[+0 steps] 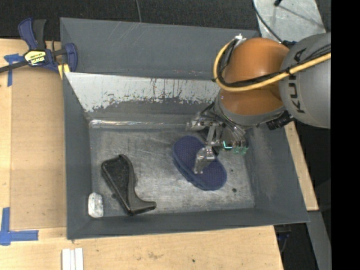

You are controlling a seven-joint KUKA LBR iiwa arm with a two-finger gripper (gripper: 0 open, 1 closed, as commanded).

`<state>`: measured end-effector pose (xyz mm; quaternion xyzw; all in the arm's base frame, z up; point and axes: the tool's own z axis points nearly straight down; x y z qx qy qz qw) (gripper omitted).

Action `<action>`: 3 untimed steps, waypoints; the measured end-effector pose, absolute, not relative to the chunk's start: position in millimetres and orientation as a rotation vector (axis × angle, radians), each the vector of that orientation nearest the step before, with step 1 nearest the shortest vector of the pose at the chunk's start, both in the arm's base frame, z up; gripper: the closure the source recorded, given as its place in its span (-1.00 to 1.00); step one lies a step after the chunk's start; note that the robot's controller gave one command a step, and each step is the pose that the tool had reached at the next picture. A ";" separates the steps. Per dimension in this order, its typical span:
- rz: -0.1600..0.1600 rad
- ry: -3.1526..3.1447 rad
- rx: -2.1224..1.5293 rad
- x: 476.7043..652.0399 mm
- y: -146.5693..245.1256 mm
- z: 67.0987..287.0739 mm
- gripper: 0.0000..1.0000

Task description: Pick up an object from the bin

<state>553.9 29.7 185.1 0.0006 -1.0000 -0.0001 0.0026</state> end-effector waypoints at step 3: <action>0.000 -3.110 -0.498 486.3 -30.1 106.9 -1.00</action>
Offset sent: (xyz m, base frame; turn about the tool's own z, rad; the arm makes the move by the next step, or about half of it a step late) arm -0.0634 -0.0543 -0.1151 0.0606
